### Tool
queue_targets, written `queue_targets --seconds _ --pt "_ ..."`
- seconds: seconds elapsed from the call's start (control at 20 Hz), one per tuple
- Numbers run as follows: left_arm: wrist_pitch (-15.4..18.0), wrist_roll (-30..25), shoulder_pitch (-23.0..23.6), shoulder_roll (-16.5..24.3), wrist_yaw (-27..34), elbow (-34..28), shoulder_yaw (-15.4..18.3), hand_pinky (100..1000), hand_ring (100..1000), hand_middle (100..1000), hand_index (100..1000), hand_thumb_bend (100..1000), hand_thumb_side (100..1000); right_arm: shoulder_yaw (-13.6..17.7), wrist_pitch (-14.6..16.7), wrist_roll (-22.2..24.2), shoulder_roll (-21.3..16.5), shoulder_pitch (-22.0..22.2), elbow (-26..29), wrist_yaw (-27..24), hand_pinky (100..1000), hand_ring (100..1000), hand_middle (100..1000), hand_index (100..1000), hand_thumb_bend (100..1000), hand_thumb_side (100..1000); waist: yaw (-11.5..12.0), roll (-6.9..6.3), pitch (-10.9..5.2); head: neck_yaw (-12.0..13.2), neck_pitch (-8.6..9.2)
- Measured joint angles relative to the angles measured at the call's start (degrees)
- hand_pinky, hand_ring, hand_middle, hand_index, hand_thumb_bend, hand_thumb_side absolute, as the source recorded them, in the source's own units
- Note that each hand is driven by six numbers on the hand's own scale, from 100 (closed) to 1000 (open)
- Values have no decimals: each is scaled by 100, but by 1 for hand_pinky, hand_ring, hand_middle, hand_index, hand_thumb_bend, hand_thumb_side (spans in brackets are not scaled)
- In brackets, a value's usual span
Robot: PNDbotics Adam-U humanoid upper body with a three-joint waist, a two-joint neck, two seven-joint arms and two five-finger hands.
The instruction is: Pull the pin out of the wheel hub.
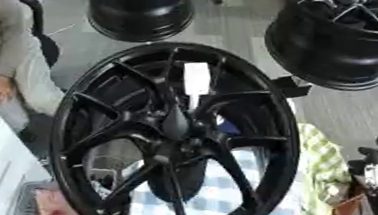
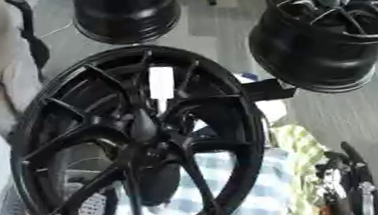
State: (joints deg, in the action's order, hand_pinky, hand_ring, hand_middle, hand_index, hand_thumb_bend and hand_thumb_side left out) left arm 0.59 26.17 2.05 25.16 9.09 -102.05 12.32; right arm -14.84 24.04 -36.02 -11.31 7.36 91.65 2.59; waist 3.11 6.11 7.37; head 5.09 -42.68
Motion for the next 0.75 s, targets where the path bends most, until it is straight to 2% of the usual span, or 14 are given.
queue_targets --seconds 0.35,0.5,0.7,0.75 --pt "44 -319 -151 -378 1 292 8 690 616 606 801 189 713 0 -4 1 1 4 0 -6 572 592 672 893 100 623 47 18 -23 26 -2" --pt "102 -490 -196 -516 1 382 -9 654 552 530 743 190 683 -1 -5 3 1 2 0 -6 571 592 672 893 100 623 48 31 -27 29 -3" --pt "186 -616 -264 -617 48 489 -10 577 427 371 623 157 595 -1 -5 3 2 3 0 -7 571 593 672 893 100 623 59 32 -28 33 -4" --pt "207 -630 -266 -627 69 510 -9 573 422 364 618 154 590 -1 -5 3 2 2 0 -7 571 593 672 893 100 623 69 32 -28 34 -4"
